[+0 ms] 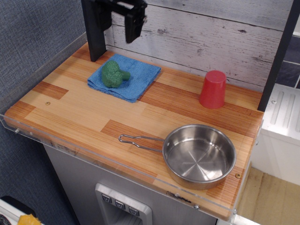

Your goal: Put the pot in the front right corner of table

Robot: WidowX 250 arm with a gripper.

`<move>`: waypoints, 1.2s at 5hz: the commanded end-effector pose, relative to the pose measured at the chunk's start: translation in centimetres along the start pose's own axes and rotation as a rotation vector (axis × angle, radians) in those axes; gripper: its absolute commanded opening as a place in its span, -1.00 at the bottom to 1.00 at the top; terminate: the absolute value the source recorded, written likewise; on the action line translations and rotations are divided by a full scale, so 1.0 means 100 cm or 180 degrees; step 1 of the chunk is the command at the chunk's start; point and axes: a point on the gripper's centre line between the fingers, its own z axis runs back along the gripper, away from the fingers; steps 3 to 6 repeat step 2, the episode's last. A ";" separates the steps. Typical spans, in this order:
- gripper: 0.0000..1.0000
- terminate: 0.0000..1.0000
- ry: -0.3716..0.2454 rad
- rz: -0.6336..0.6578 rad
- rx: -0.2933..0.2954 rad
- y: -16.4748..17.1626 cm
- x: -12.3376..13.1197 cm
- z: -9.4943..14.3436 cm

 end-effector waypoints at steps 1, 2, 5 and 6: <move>1.00 -1.00 -0.0258 -0.0072 0.0051 0.011 0.010 0.013; 1.00 1.00 -0.0258 -0.0072 0.0051 0.011 0.010 0.013; 1.00 1.00 -0.0258 -0.0072 0.0051 0.011 0.010 0.013; 1.00 1.00 -0.0258 -0.0072 0.0051 0.011 0.010 0.013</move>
